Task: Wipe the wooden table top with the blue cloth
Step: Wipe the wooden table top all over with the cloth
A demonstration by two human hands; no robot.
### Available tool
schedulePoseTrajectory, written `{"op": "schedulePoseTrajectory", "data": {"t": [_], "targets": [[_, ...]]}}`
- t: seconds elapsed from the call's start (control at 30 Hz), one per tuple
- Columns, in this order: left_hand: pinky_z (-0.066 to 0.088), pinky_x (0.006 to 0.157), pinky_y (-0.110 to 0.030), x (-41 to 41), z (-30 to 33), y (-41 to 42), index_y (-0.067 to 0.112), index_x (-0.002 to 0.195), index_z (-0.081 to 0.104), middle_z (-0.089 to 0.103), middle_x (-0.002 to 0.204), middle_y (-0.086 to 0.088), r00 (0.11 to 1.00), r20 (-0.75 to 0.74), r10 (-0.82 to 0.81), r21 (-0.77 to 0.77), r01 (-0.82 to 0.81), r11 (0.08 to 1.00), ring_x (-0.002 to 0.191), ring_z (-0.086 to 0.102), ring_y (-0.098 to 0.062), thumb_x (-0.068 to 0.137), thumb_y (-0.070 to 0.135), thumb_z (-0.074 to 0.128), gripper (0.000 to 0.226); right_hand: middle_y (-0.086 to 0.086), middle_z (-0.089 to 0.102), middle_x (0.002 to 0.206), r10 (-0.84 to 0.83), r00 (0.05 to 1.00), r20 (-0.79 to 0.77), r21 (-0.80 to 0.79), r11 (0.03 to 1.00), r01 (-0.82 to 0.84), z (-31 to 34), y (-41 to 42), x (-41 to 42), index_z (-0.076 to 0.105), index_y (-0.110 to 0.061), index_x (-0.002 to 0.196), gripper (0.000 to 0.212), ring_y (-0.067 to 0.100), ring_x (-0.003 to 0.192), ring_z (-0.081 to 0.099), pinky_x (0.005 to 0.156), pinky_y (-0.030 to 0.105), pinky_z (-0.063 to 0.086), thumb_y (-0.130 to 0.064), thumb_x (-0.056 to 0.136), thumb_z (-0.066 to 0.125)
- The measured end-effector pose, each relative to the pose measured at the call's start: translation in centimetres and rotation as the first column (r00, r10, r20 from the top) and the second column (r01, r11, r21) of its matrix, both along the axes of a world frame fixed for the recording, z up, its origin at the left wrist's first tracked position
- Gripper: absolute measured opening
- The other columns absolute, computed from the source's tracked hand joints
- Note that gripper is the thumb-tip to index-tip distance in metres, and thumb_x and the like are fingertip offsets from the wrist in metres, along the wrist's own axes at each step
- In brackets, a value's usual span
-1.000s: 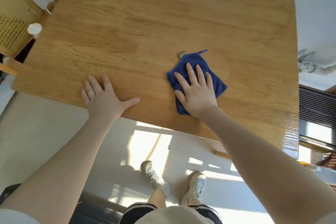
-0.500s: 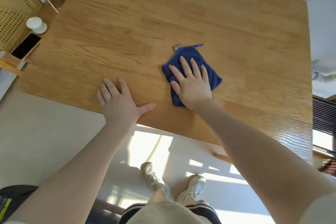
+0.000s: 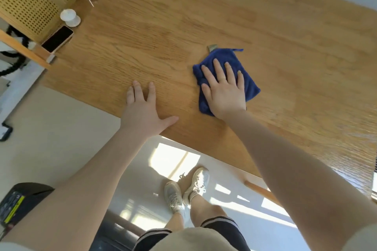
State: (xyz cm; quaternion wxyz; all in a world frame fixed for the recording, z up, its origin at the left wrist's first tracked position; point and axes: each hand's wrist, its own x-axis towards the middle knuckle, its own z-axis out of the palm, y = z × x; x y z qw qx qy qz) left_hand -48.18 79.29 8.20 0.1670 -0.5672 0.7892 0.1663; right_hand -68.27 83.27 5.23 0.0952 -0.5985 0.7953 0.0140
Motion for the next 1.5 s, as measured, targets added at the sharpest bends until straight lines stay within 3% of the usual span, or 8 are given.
{"op": "schedulePoseTrajectory", "data": {"t": [0.13,0.33,0.53,0.77,0.9,1.1,1.33,1.5], "targets": [[0.017,0.114,-0.039,2.5,0.3,-0.5,0.029,0.15,0.005,-0.007,0.158,-0.004,0.989,-0.15,-0.017,0.011,0.019,1.0,0.144,-0.001,-0.027,0.088,0.053,0.048,0.079,0.003,0.018,0.156,0.233,0.972,-0.038,0.011,0.972,-0.233,0.0,3.1,2.7,0.02,-0.033,0.146,0.056,0.033,0.143,0.014,0.113,0.052,0.01,-0.049,0.093,0.009],[0.02,0.113,-0.039,3.4,1.0,-1.5,0.025,0.149,0.02,0.004,0.159,-0.004,0.979,-0.191,-0.076,0.005,0.078,0.997,0.144,0.008,-0.028,0.093,0.021,0.046,0.061,-0.001,0.039,0.147,0.645,0.763,0.036,0.077,0.76,-0.646,0.3,3.4,3.8,0.04,-0.037,0.137,0.05,0.03,0.135,0.036,0.109,0.053,0.025,-0.049,0.092,0.021],[0.02,0.113,-0.036,3.5,0.6,-1.5,0.027,0.148,0.021,0.004,0.159,-0.001,0.983,-0.168,-0.069,-0.016,0.067,0.998,0.144,0.008,-0.025,0.093,0.007,0.039,0.061,-0.005,0.005,0.158,0.296,0.954,0.033,0.033,0.954,-0.297,0.1,-2.9,1.6,0.011,-0.041,0.146,0.049,0.025,0.145,0.0,0.114,0.049,-0.003,-0.049,0.098,0.014],[0.02,0.113,-0.034,2.6,1.2,-1.6,0.027,0.149,0.016,0.001,0.159,-0.002,0.993,-0.102,-0.064,0.002,0.064,0.998,0.144,0.009,-0.024,0.091,0.007,0.038,0.064,0.002,0.042,0.145,0.466,0.883,0.06,0.006,0.884,-0.467,0.0,4.5,7.2,0.044,-0.036,0.134,0.049,0.033,0.134,0.037,0.107,0.056,0.026,-0.047,0.09,0.027],[0.024,0.111,-0.035,2.4,1.7,-2.1,0.029,0.149,0.014,0.001,0.159,-0.001,0.993,-0.04,-0.107,0.021,0.108,0.994,0.144,0.008,-0.024,0.093,0.011,0.036,0.063,-0.002,0.042,0.146,0.558,0.827,0.074,0.017,0.828,-0.56,-0.4,2.9,6.4,0.044,-0.038,0.134,0.048,0.029,0.134,0.038,0.108,0.055,0.024,-0.048,0.091,0.025],[0.036,0.102,-0.034,4.3,0.9,-2.8,0.015,0.149,0.014,0.011,0.158,-0.002,0.97,-0.049,-0.238,-0.093,0.232,0.968,0.141,0.02,-0.021,0.089,0.007,0.041,0.067,-0.002,0.009,0.158,0.207,0.977,0.043,0.003,0.978,-0.207,-0.1,-3.5,5.5,0.016,-0.038,0.146,0.049,0.027,0.145,0.004,0.114,0.051,-0.002,-0.045,0.098,0.02],[0.025,0.11,-0.032,7.5,1.1,-7.3,0.02,0.145,0.031,0.03,0.152,0.007,0.9,-0.243,-0.362,-0.064,0.358,0.932,0.137,0.023,-0.02,0.089,0.002,0.042,0.06,0.009,0.038,0.148,0.106,0.994,-0.019,-0.02,0.994,-0.107,-0.6,1.6,14.2,0.041,-0.027,0.138,0.054,0.037,0.135,0.034,0.106,0.059,0.026,-0.042,0.089,0.025],[0.023,0.112,-0.039,10.5,2.1,-11.3,0.02,0.147,0.027,0.021,0.155,0.008,0.93,-0.21,-0.303,-0.089,0.29,0.953,0.142,0.013,-0.02,0.092,0.014,0.045,0.058,0.003,0.037,0.149,0.161,0.987,0.03,0.035,0.986,-0.162,-0.4,-0.7,15.7,0.039,-0.035,0.138,0.052,0.033,0.136,0.033,0.108,0.057,0.022,-0.045,0.089,0.026]]}}
